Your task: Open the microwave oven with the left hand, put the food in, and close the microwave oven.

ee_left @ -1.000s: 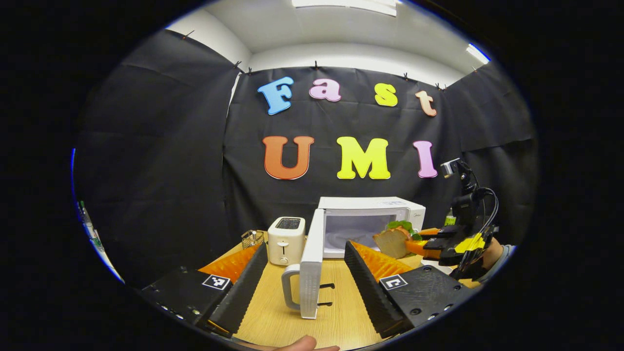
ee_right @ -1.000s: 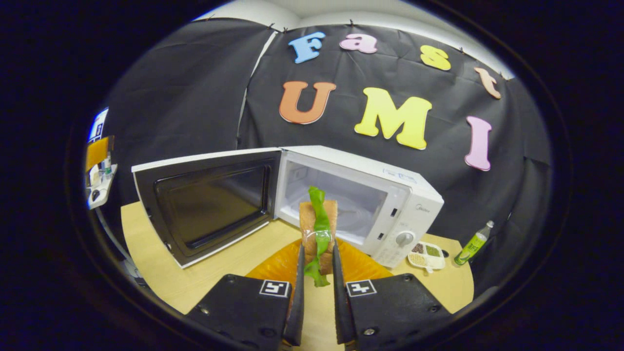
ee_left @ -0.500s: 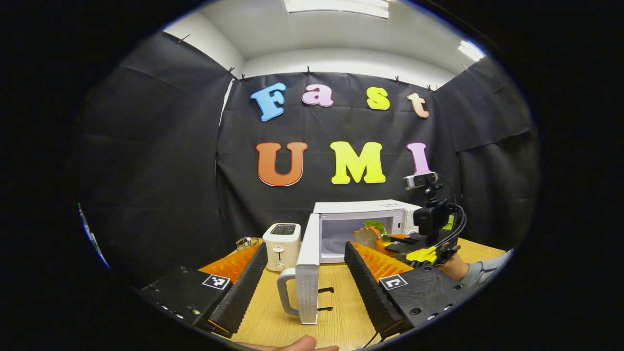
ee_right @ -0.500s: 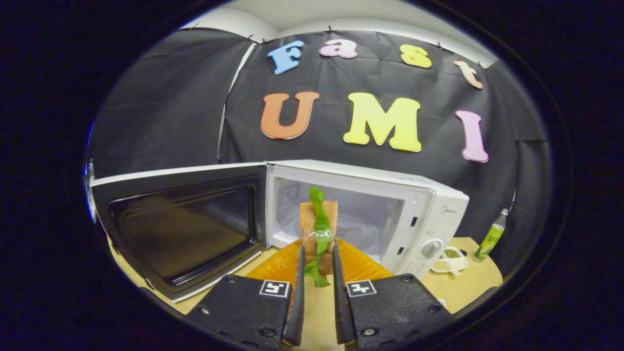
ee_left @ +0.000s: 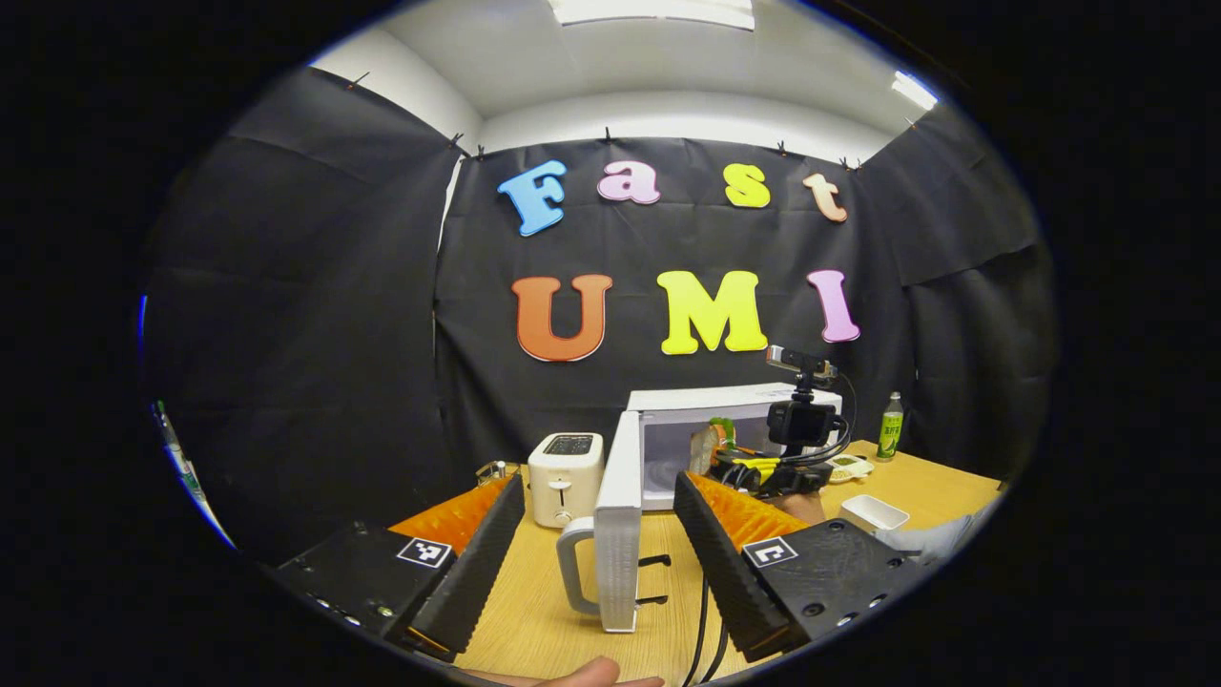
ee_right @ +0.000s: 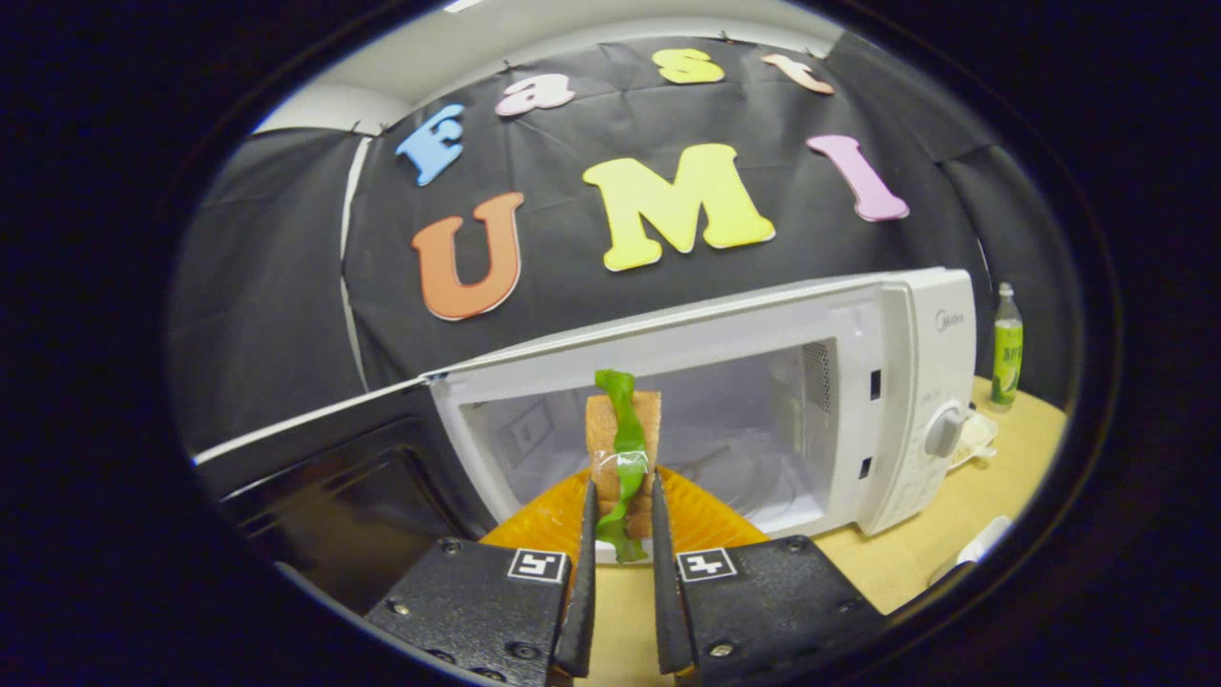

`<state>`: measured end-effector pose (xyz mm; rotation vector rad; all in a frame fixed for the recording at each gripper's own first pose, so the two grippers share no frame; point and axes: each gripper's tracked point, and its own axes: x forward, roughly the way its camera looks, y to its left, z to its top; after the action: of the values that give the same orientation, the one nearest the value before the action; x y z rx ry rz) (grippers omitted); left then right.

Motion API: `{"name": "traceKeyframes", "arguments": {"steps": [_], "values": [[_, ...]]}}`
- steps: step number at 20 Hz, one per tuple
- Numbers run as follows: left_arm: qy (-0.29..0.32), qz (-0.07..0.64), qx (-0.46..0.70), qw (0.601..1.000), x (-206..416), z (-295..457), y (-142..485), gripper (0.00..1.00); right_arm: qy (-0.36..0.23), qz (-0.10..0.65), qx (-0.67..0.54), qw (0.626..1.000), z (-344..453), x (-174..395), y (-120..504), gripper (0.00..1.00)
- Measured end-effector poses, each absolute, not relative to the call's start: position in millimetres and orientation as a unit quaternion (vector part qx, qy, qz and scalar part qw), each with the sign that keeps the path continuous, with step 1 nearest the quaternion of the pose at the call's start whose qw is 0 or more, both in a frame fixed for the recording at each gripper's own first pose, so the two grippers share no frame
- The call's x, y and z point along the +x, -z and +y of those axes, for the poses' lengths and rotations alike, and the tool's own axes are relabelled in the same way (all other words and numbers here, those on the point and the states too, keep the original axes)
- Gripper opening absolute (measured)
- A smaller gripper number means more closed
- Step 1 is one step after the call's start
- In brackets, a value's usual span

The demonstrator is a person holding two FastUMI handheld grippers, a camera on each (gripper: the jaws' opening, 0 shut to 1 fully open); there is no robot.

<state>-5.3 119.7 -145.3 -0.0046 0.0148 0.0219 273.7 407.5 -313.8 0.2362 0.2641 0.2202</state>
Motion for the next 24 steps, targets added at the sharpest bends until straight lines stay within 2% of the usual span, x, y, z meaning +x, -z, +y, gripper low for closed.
{"name": "traceKeyframes", "arguments": {"steps": [1, 2, 3, 4, 5, 6, 8, 12, 13, 14, 17, 18, 19, 20, 21, 22, 23, 24], "values": [[-0.013, 0.01, -0.003, 1.0, -6, 120, 145, 0.95, -0.102, 0.141, 0.135, 0.975, 410, 282, 320, 0.22], [-0.015, 0.009, -0.001, 1.0, -7, 121, 143, 0.95, -0.097, 0.148, 0.153, 0.972, 412, 288, 325, 0.22], [-0.019, 0.008, -0.001, 1.0, -8, 123, 142, 0.95, -0.088, 0.139, 0.178, 0.97, 412, 297, 323, 0.29], [-0.02, 0.008, 0.0, 1.0, -7, 124, 142, 0.95, -0.076, 0.134, 0.192, 0.969, 410, 303, 324, 0.29], [-0.022, 0.01, -0.001, 1.0, -7, 125, 143, 0.95, -0.065, 0.134, 0.203, 0.968, 407, 309, 326, 0.22], [-0.025, 0.012, 0.002, 1.0, -7, 127, 146, 0.95, -0.059, 0.136, 0.215, 0.965, 408, 313, 329, 0.29], [-0.048, 0.018, 0.01, 0.999, -5, 138, 149, 0.94, -0.04, 0.138, 0.243, 0.959, 405, 322, 334, 0.31], [-0.044, 0.02, 0.015, 0.999, -9, 133, 146, 0.95, -0.016, 0.135, 0.277, 0.951, 397, 325, 347, 0.32], [-0.046, 0.017, 0.017, 0.999, -10, 133, 144, 0.86, -0.01, 0.136, 0.289, 0.948, 395, 325, 353, 0.33], [-0.049, 0.013, 0.019, 0.999, -12, 134, 141, 0.95, -0.005, 0.137, 0.306, 0.942, 394, 324, 356, 0.33], [-0.094, -0.021, 0.02, 0.995, -19, 152, 122, 0.96, -0.006, 0.138, 0.313, 0.94, 395, 324, 359, 0.34], [-0.106, -0.034, 0.022, 0.994, -24, 155, 115, 0.96, -0.008, 0.138, 0.317, 0.938, 395, 325, 358, 0.29], [-0.111, -0.045, 0.02, 0.993, -28, 158, 108, 0.96, -0.005, 0.135, 0.314, 0.94, 392, 325, 358, 0.3], [-0.109, -0.053, 0.012, 0.993, -30, 155, 104, 0.96, 0.001, 0.131, 0.305, 0.943, 386, 327, 360, 0.37], [-0.104, -0.056, 0.003, 0.993, -33, 153, 101, 0.96, 0.012, 0.124, 0.288, 0.949, 378, 330, 364, 0.34], [-0.101, -0.056, -0.007, 0.993, -35, 153, 100, 0.96, 0.022, 0.12, 0.267, 0.956, 369, 334, 368, 0.42], [-0.098, -0.053, -0.015, 0.994, -36, 152, 101, 0.96, 0.025, 0.115, 0.25, 0.961, 366, 336, 370, 0.41], [-0.096, -0.047, -0.021, 0.994, -35, 153, 104, 0.96, 0.019, 0.112, 0.238, 0.965, 366, 339, 369, 0.49]]}}
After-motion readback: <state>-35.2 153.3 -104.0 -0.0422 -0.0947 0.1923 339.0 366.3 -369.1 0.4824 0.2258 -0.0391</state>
